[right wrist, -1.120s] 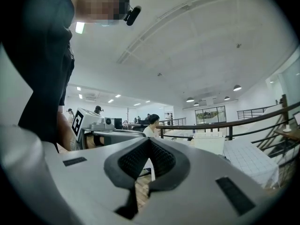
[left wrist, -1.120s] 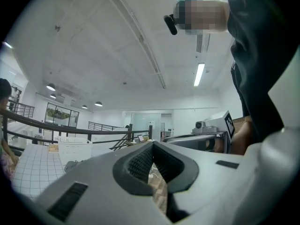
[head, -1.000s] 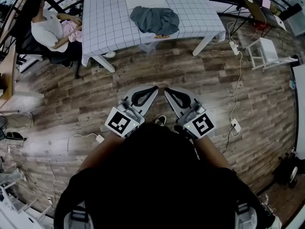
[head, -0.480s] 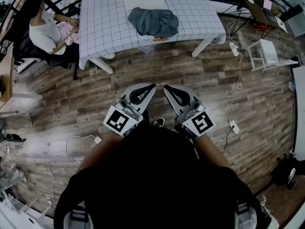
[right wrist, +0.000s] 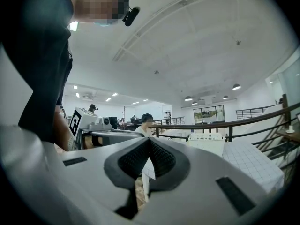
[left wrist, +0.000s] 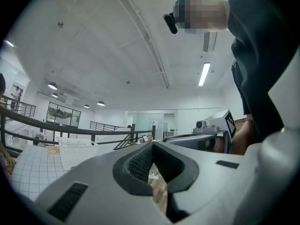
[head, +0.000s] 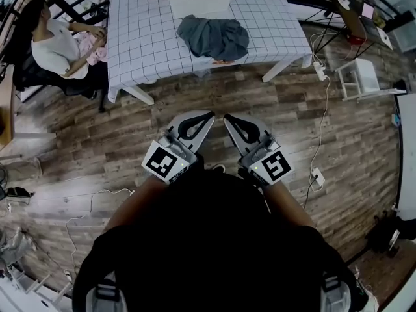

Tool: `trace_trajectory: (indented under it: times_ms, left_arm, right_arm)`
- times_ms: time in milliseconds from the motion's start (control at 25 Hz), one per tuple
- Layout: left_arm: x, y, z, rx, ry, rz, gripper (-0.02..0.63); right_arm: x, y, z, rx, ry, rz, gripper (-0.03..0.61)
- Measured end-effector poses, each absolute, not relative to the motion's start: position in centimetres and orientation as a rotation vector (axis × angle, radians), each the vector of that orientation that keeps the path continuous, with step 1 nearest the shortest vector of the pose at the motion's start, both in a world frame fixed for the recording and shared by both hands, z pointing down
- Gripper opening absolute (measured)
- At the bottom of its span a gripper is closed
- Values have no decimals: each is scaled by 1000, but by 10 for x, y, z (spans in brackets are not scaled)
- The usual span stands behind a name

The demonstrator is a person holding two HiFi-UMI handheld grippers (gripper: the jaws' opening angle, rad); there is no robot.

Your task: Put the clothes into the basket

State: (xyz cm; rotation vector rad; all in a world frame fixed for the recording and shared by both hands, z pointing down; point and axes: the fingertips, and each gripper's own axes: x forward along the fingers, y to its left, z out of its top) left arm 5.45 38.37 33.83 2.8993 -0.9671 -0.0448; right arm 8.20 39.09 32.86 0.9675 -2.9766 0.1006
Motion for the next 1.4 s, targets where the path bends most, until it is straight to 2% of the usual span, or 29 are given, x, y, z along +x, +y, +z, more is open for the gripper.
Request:
trace_trajectory:
  times_ms: [840, 1400]
  left_arm:
    - [-32, 266, 341, 2901, -852, -68, 3]
    - [-23, 187, 344, 2899, -906, -74, 3]
  right_arm:
    - [1, 268, 336, 1063, -2891, 52, 15]
    - [14, 185, 337, 1052, -2908, 99, 15]
